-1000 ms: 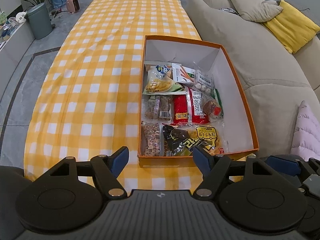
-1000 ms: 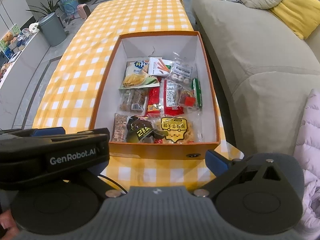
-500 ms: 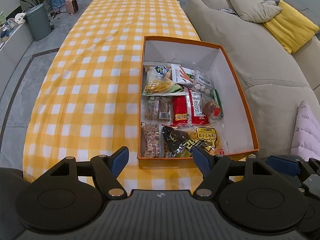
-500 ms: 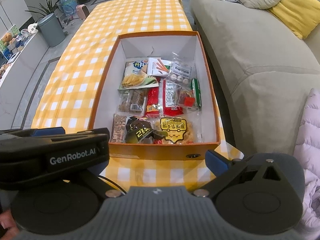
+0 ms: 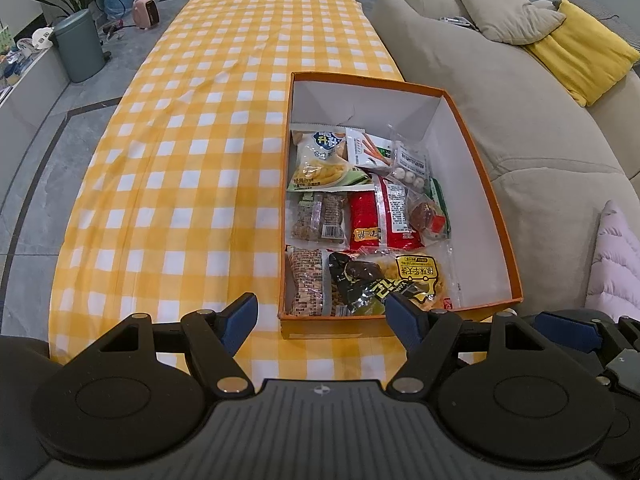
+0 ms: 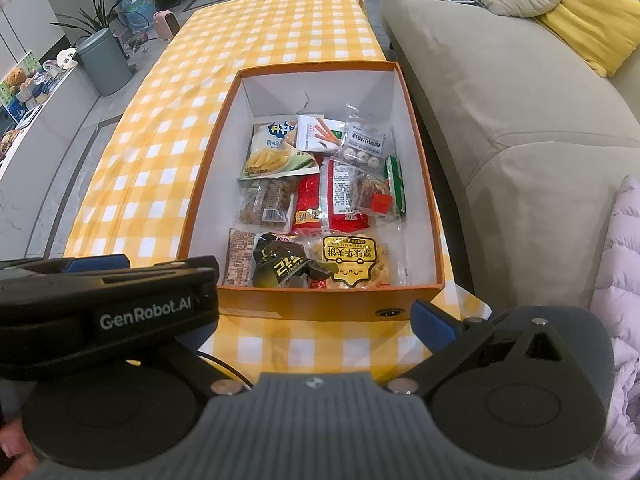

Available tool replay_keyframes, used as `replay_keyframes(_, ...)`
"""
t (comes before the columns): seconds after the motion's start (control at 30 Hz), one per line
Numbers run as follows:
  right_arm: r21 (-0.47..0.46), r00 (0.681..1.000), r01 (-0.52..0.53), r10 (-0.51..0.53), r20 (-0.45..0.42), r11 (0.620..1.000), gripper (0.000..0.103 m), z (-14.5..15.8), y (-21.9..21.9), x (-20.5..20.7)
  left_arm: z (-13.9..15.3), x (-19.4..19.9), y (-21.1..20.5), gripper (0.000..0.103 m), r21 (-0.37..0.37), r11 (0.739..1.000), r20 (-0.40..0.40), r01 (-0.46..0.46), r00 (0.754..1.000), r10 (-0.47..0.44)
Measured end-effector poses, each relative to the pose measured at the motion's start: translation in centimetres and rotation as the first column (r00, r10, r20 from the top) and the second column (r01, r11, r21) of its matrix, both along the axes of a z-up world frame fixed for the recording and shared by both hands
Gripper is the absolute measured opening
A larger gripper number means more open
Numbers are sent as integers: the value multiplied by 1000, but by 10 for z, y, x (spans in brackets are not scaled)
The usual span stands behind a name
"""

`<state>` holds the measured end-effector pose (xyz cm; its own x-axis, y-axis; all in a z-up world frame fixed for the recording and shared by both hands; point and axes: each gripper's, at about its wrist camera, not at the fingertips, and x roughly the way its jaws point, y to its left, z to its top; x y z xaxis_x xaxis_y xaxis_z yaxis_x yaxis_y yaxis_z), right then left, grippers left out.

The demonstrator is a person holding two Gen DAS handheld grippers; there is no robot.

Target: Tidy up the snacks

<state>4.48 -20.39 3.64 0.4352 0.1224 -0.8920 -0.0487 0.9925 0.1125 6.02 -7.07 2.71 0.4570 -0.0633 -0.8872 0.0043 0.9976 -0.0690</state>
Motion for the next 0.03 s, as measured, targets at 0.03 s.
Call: replay_keyframes(0.03, 0, 1000, 0, 0, 0, 1000, 99, 0, 0, 0, 0, 0, 0, 86, 4, 1000, 1, -1, 1000, 1)
